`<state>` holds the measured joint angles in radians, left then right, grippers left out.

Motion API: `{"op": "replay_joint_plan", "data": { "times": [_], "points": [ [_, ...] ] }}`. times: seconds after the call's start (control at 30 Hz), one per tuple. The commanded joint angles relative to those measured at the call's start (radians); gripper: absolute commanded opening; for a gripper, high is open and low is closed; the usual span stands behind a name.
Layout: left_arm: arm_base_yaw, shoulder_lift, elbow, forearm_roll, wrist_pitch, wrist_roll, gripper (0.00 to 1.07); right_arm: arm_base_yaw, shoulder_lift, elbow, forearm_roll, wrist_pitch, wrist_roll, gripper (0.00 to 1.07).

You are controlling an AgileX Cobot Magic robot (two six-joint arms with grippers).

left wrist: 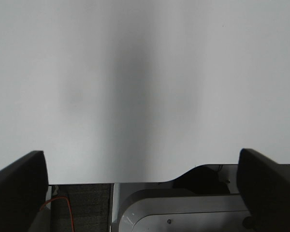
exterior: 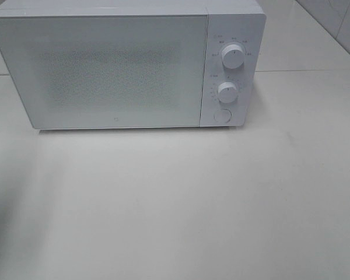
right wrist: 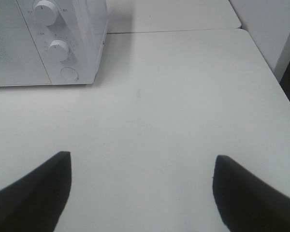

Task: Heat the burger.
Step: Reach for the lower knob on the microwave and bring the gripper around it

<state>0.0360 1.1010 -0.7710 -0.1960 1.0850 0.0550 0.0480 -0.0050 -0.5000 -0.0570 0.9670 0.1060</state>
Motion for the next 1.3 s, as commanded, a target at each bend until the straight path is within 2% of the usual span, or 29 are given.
{"op": "replay_joint_plan", "data": {
  "times": [0.03,0.2,0.27,0.3,0.37,0.47,0.6,0.73,0.83,1.3],
  "points": [
    [0.004,-0.076,0.046,0.015,0.003,0.004,0.98,-0.004,-0.026,0.004,0.002,-0.008,-0.005,0.76],
    [0.004,-0.189,0.103,0.018,-0.006,0.004,0.98,-0.004,-0.026,0.004,0.002,-0.008,-0.005,0.76],
    [0.004,-0.287,0.142,0.020,-0.014,0.009,0.98,-0.004,-0.026,0.004,0.002,-0.008,-0.005,0.76],
    [0.004,-0.287,0.142,0.020,-0.014,0.009,0.98,-0.004,-0.026,0.004,0.002,-0.008,-0.005,0.76],
    [0.004,-0.416,0.191,0.026,-0.013,0.012,0.98,-0.004,-0.026,0.004,0.002,-0.008,-0.005,0.76],
    [0.004,-0.453,0.200,0.026,-0.012,0.012,0.98,-0.004,-0.026,0.004,0.002,-0.008,-0.005,0.76],
    [0.004,-0.616,0.249,0.025,-0.012,0.012,0.98,-0.004,-0.026,0.004,0.002,-0.008,-0.005,0.76],
    [0.004,-0.740,0.253,0.029,-0.015,0.007,0.98,-0.004,-0.026,0.004,0.001,-0.008,-0.005,0.76],
    [0.004,-0.756,0.253,0.030,-0.015,0.007,0.98,-0.004,-0.026,0.004,0.001,-0.008,-0.005,0.76],
    [0.004,-1.046,0.253,0.032,-0.016,0.007,0.98,-0.004,-0.026,0.004,0.001,-0.008,-0.005,0.76]
  ]
}}
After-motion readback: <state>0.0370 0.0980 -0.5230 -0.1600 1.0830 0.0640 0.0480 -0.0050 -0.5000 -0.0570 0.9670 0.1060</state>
